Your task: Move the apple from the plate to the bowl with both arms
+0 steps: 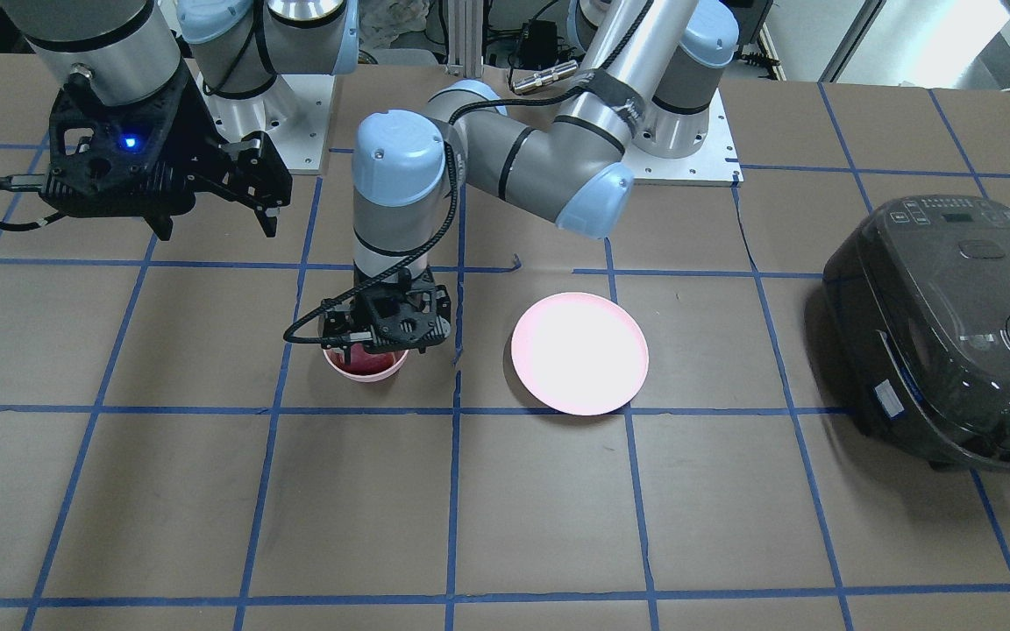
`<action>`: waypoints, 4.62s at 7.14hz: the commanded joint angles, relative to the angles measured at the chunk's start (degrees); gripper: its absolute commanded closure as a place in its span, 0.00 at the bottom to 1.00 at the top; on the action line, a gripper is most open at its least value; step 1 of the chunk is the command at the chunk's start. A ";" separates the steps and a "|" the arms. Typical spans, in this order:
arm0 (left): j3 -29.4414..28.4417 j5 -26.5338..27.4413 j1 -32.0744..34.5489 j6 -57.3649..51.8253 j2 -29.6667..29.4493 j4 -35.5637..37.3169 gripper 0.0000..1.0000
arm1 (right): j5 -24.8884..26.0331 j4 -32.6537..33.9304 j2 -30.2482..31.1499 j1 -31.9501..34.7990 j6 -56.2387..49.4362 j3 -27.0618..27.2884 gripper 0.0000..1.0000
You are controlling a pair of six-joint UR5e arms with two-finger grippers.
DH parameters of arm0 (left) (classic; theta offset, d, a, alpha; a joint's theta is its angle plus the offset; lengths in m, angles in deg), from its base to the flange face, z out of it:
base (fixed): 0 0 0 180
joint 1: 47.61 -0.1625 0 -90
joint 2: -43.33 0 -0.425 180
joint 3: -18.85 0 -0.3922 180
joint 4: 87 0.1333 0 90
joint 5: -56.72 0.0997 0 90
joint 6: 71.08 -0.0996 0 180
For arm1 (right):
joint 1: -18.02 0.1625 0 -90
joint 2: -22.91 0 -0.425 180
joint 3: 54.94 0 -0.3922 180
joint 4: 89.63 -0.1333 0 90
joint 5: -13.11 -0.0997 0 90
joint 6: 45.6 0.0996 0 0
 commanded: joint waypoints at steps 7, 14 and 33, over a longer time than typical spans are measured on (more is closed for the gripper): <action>-3.58 0.22 -29.19 -41.01 23.71 -37.27 0.00 | -0.05 0.01 0.03 0.00 0.00 -0.03 0.00; -3.69 2.24 -29.10 -40.57 26.10 -37.23 0.00 | -0.23 1.58 -0.06 0.00 0.09 -0.02 0.00; -3.60 1.54 -29.27 -40.49 26.01 -37.05 0.00 | -0.23 1.59 0.03 0.44 0.26 -0.11 0.00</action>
